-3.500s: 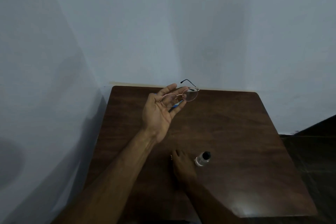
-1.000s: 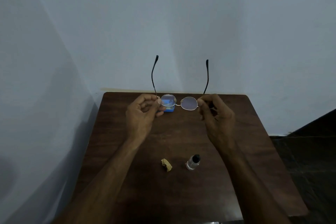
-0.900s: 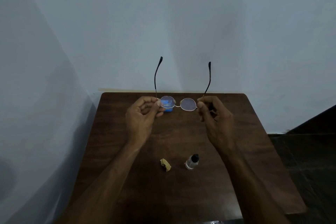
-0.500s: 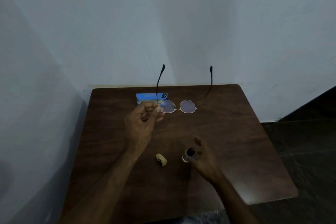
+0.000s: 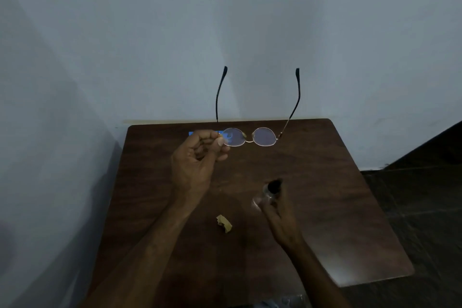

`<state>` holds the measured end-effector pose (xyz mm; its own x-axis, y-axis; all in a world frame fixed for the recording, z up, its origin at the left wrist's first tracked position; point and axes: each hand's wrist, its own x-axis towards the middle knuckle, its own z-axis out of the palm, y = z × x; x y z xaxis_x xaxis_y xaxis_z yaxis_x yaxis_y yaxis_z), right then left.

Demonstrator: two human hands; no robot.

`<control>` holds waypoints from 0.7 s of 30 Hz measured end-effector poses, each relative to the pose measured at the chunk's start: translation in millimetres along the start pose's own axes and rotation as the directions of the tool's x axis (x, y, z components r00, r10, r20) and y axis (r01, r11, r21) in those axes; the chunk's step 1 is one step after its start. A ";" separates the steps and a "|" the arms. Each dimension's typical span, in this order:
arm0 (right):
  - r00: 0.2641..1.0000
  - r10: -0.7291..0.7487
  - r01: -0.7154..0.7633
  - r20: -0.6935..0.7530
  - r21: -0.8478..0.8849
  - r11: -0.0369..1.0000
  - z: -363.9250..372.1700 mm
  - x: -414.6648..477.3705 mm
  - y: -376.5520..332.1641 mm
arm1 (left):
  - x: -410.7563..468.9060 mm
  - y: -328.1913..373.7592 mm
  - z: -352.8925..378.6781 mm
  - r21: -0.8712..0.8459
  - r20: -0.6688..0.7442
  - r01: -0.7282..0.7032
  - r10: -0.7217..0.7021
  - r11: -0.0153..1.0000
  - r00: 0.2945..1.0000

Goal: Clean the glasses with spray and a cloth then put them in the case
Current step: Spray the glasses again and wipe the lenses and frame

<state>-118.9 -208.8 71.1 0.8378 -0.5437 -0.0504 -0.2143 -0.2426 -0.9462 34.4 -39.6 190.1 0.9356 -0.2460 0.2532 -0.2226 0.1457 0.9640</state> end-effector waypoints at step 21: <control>0.905 -0.418 0.407 -0.085 -0.121 0.905 -57.2 -16.1 -200.9 | 20.8 55.3 -6.1 0.215 0.029 -0.263 0.263 0.940 0.964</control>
<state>-118.1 -197.2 280.3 0.8049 -0.4584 0.3767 0.0860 -0.5381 -0.8385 43.2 -30.8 248.3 0.8356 -0.2265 0.5005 -0.5147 -0.0043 0.8573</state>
